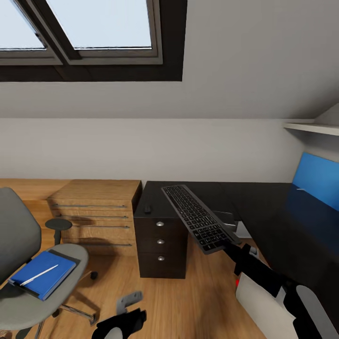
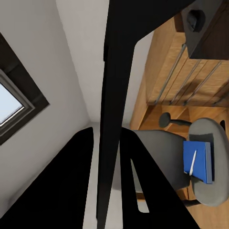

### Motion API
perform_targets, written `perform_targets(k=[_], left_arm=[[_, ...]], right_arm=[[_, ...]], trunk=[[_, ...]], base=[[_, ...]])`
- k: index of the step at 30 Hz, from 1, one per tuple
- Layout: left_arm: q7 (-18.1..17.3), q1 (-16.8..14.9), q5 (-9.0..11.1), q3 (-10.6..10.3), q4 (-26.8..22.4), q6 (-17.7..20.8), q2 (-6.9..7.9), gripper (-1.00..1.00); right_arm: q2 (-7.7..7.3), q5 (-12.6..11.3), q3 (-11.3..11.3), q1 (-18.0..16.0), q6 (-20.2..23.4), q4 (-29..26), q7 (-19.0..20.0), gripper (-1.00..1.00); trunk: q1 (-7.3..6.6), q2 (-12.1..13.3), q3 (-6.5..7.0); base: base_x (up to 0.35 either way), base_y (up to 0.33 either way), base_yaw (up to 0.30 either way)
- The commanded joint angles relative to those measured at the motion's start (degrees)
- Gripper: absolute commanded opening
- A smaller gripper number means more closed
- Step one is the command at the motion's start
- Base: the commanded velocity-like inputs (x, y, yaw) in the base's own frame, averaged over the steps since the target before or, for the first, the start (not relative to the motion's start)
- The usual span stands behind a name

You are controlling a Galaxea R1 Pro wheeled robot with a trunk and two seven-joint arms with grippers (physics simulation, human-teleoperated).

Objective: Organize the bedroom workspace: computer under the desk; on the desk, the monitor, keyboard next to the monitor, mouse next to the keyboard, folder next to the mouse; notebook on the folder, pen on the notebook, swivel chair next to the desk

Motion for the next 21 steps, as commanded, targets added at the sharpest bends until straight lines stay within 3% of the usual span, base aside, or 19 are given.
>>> perform_targets(k=[1, 6, 7, 8, 14, 16, 21], left_arm=[[0.4, -0.1, 0.2, -0.2, 0.7, 0.1, 0.01, 1.0], [0.4, -0.1, 0.0, -0.3, 2.3, 0.1, -0.1, 1.0], [0.4, -0.1, 0.0, -0.5, 2.3, 0.1, -0.12, 1.0], [0.4, -0.1, -0.1, -0.6, 2.3, 0.1, -0.14, 1.0], [0.4, -0.1, -0.1, -0.8, 2.3, 0.1, -0.18, 1.0], [0.4, -0.1, -0.1, -0.8, 2.3, 0.1, -0.18, 1.0], [0.4, -0.1, 0.0, -0.9, 2.3, 0.1, -0.2, 1.0]], right_arm=[[0.01, -0.1, -0.1, 0.0, 0.3, 0.0, 0.1, -1.0], [-0.02, -0.1, -0.3, 0.0, 0.4, -0.4, 0.1, -1.0], [0.02, -0.1, -4.7, 0.0, 0.4, -0.5, 0.1, -1.0], [0.04, 0.1, -5.2, 0.0, 0.3, -1.0, 0.0, -1.0], [0.14, 1.8, -5.4, 0.0, -0.1, -3.2, -0.5, -1.0], [0.2, 3.5, -5.4, 0.0, -0.3, -3.4, -0.5, -1.0], [0.46, 11.7, -5.3, -0.1, -3.6, -4.6, -1.1, -1.0]], trunk=[[0.0, 0.0, -0.07], [0.0, 0.0, -0.07], [0.0, 0.0, -0.07], [0.0, 0.0, -0.07], [0.0, 0.0, -0.07], [0.0, 0.0, -0.07], [0.0, 0.0, -0.07]], base=[[0.0, 0.0, 0.0], [0.0, 0.0, 0.0], [0.0, 0.0, 0.0], [0.0, -0.117, 0.0], [0.0, -0.288, 0.0], [0.0, -0.326, 0.0], [0.0, -0.106, 0.0]])
